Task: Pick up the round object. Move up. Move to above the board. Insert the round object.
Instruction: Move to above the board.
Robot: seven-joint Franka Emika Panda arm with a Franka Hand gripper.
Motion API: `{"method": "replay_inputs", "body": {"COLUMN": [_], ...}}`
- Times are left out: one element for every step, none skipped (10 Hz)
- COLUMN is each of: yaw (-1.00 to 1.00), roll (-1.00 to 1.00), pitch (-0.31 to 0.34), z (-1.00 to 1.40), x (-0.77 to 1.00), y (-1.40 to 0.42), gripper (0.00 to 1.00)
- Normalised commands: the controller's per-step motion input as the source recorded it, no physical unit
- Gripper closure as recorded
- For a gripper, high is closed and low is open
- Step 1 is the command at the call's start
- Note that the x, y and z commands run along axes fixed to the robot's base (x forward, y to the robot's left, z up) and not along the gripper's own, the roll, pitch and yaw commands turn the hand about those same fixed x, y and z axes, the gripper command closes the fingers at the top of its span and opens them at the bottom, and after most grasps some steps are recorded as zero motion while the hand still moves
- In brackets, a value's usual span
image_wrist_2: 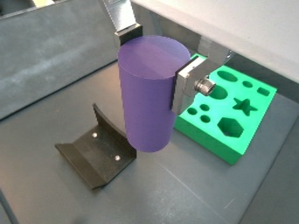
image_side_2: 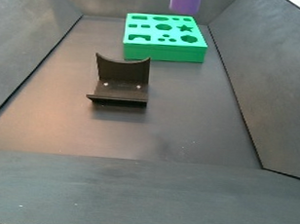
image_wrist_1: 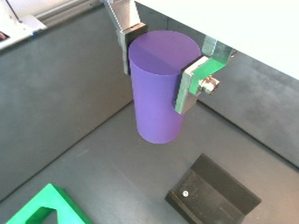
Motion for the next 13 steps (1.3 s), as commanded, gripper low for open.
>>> {"method": "replay_inputs", "body": {"yaw": [-0.04, -0.04, -0.04, -0.12, -0.12, -0.04, -0.01, 0.0, 0.01, 0.01, 0.01, 0.01, 0.01], "roll": [-0.15, -0.14, -0.14, 0.29, 0.3, 0.31, 0.19, 0.12, 0.11, 0.08, 0.07, 0.06, 0.06], "pitch": [0.048, 0.047, 0.049, 0.355, 0.336, 0.291, 0.224, 0.183, 0.165, 0.14, 0.139, 0.143, 0.141], "z": [0.62, 0.4, 0.29, 0.03, 0.02, 0.03, 0.03, 0.03, 0.03, 0.03, 0.03, 0.04, 0.05], "x": [-0.01, 0.0, 0.0, 0.05, 0.05, 0.06, 0.07, 0.08, 0.09, 0.12, 0.12, 0.15, 0.17], "y": [0.01, 0.01, 0.01, -1.0, -1.0, -1.0, -1.0, -1.0, -1.0, -1.0, -1.0, -1.0, -1.0], "gripper": [1.0, 1.0, 1.0, 1.0, 1.0, 1.0, 1.0, 1.0, 1.0, 1.0, 1.0, 1.0, 1.0]}}
